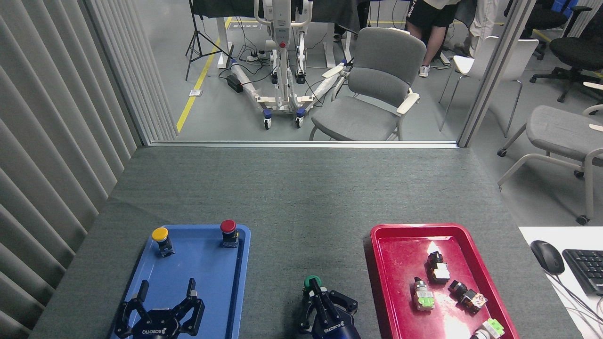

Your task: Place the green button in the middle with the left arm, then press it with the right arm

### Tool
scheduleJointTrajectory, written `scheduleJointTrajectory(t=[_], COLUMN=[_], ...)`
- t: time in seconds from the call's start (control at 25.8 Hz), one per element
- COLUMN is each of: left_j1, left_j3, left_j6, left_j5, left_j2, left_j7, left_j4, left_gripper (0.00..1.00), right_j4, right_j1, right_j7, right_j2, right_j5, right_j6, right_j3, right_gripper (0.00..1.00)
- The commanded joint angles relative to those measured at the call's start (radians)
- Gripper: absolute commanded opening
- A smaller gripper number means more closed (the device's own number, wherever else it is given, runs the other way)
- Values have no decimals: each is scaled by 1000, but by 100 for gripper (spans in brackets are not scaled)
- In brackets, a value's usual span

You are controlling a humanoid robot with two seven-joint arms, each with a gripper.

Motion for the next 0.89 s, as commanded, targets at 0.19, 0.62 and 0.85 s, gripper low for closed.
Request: scheduleJointTrajectory(t=[0.19, 0.62, 0.85], left_j1=[2, 2, 3], left_j3=[0, 2, -4], left_j6=[1, 1, 0], left_j5=[0, 0, 2], left_j2=[1, 1, -1], left_j7=[0, 0, 0], left_j4=[-5, -6, -3], left_gripper=[100, 100, 100], right_j4=[55, -61, -186], right_j1=[-1, -2, 27], right_j7=[1, -95, -86], right_j2=[16, 28, -7], right_j5=[10, 10, 6], right_j6=[28, 83, 81], right_j3=[3, 3, -65], right_gripper=[0, 0, 50])
